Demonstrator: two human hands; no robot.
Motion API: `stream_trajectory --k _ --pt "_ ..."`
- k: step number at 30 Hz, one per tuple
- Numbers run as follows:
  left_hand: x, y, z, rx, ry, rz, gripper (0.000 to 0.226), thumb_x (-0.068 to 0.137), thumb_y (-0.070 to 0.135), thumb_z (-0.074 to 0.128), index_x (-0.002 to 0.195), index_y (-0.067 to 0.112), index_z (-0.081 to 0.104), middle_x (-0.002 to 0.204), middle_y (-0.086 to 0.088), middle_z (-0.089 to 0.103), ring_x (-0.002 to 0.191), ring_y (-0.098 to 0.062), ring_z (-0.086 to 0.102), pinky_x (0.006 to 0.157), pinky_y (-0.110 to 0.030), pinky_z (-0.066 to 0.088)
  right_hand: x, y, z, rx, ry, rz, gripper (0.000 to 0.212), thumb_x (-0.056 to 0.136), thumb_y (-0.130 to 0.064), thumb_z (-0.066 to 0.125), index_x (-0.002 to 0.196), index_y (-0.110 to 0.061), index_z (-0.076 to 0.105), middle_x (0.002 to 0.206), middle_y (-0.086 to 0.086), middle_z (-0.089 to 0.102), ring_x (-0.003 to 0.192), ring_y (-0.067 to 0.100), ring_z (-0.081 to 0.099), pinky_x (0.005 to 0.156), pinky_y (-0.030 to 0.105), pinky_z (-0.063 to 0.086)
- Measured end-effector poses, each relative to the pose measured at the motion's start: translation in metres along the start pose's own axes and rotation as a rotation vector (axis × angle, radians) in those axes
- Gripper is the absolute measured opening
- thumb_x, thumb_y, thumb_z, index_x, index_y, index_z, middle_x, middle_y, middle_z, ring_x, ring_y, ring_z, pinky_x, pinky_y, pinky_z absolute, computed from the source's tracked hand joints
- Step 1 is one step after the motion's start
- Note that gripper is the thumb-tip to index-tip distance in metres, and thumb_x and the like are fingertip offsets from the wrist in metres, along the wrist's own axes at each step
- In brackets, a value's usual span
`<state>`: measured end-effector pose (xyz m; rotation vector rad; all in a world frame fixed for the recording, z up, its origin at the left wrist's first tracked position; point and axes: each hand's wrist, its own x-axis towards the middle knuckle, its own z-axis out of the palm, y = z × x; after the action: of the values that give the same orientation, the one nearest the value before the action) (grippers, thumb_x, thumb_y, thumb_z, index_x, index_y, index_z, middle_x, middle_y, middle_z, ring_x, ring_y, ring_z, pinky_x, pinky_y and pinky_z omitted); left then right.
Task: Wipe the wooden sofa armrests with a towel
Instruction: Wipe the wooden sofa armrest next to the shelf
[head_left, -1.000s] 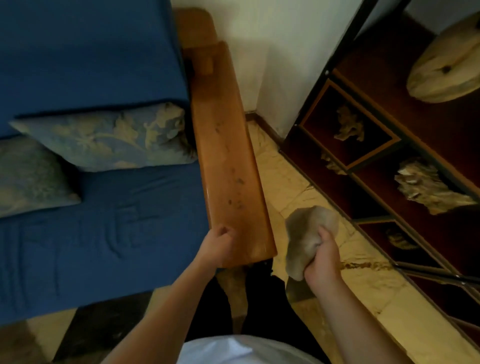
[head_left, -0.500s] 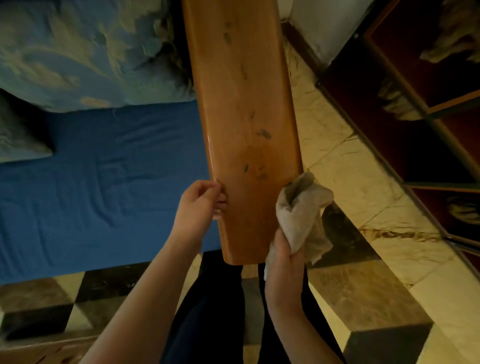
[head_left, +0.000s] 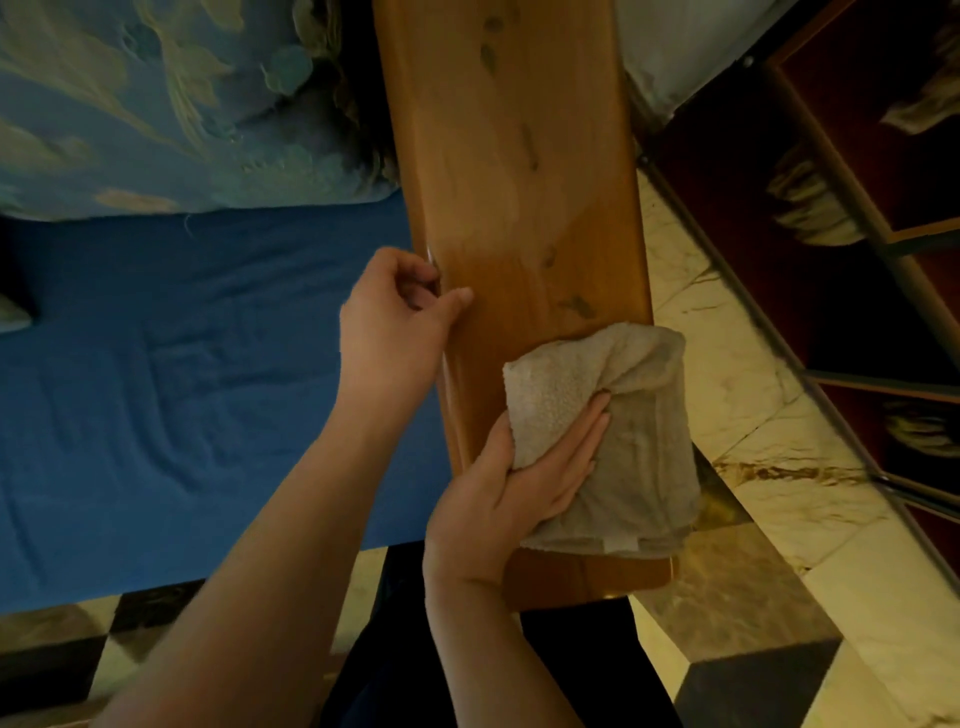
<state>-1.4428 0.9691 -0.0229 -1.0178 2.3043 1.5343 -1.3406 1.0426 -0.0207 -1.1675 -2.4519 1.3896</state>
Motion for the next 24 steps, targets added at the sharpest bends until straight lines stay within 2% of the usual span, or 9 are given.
stream_trajectory --k 4,7,10,14,17,19,22,24 --pt "0.045 0.020 -0.014 0.334 -0.103 0.093 0.039 0.072 0.039 0.088 0.089 0.019 0.060 0.081 0.008 0.064 0.071 -0.002 0.060 0.055 -0.017 0.041 0.015 -0.027 0.028 0.080 0.025 0.104 0.073 0.096 -0.044 0.047 0.161 -0.043 0.013 0.172 -0.019 0.015 0.157 -0.004 0.005 0.130 0.049 0.004" --pt "0.074 0.038 -0.022 0.446 -0.174 0.116 0.038 0.069 0.044 0.088 0.082 0.020 0.062 0.080 0.008 0.066 0.072 -0.005 0.062 0.055 -0.022 0.041 0.027 -0.045 0.047 0.107 0.054 0.108 0.072 0.096 -0.042 0.047 0.160 -0.044 0.014 0.172 -0.018 0.017 0.157 -0.004 0.005 0.130 0.048 0.003" --pt "0.100 0.058 -0.025 0.624 -0.244 0.112 0.047 0.058 0.049 0.092 0.076 0.019 0.061 0.077 0.003 0.065 0.070 -0.012 0.061 0.054 -0.029 0.042 0.041 -0.059 0.068 0.100 0.075 0.096 0.070 0.096 -0.047 0.046 0.159 -0.046 0.013 0.173 -0.016 0.016 0.158 -0.003 0.004 0.130 0.047 0.002" --pt "0.116 0.072 -0.027 0.857 -0.316 0.092 0.060 0.046 0.065 0.090 0.069 0.018 0.060 0.068 0.000 0.063 0.063 -0.017 0.060 0.050 -0.030 0.039 0.062 -0.077 0.097 -0.072 0.088 -0.015 0.071 0.100 -0.047 0.043 0.164 -0.026 0.018 0.174 -0.006 0.015 0.160 0.007 0.005 0.131 0.045 0.001" --pt "0.121 0.069 -0.027 0.873 -0.349 0.115 0.041 0.060 0.048 0.088 0.062 0.017 0.061 0.061 -0.001 0.062 0.058 -0.019 0.062 0.047 -0.028 0.039 0.070 -0.086 0.111 -0.219 0.010 -0.121 0.072 0.101 -0.046 0.039 0.165 -0.019 0.020 0.175 -0.001 0.012 0.161 0.011 0.002 0.130 0.044 -0.001" --pt "0.128 0.069 -0.030 0.867 -0.365 0.118 0.030 0.074 0.033 0.072 0.054 0.017 0.058 0.055 -0.002 0.059 0.053 -0.020 0.060 0.047 -0.028 0.040 0.081 -0.095 0.117 -0.317 -0.075 -0.229 0.074 0.100 -0.047 0.036 0.166 -0.017 0.017 0.175 0.001 0.010 0.161 0.013 0.001 0.130 0.043 -0.003" --pt "0.132 0.067 -0.033 0.901 -0.365 0.141 0.032 0.085 0.022 0.053 0.053 0.017 0.053 0.054 -0.002 0.056 0.050 -0.019 0.056 0.047 -0.028 0.038 0.110 -0.105 0.121 -0.476 -0.220 -0.442 0.077 0.098 -0.049 0.029 0.166 -0.016 0.014 0.176 0.004 0.008 0.162 0.016 0.001 0.130 0.041 -0.004" --pt "0.129 0.065 -0.030 0.913 -0.354 0.133 0.030 0.087 0.018 0.056 0.057 0.018 0.053 0.057 -0.001 0.057 0.052 -0.018 0.057 0.047 -0.029 0.039 0.133 -0.115 0.124 -0.560 -0.297 -0.558 0.078 0.096 -0.049 0.025 0.166 -0.016 0.014 0.175 0.005 0.008 0.162 0.019 0.002 0.130 0.042 -0.003"
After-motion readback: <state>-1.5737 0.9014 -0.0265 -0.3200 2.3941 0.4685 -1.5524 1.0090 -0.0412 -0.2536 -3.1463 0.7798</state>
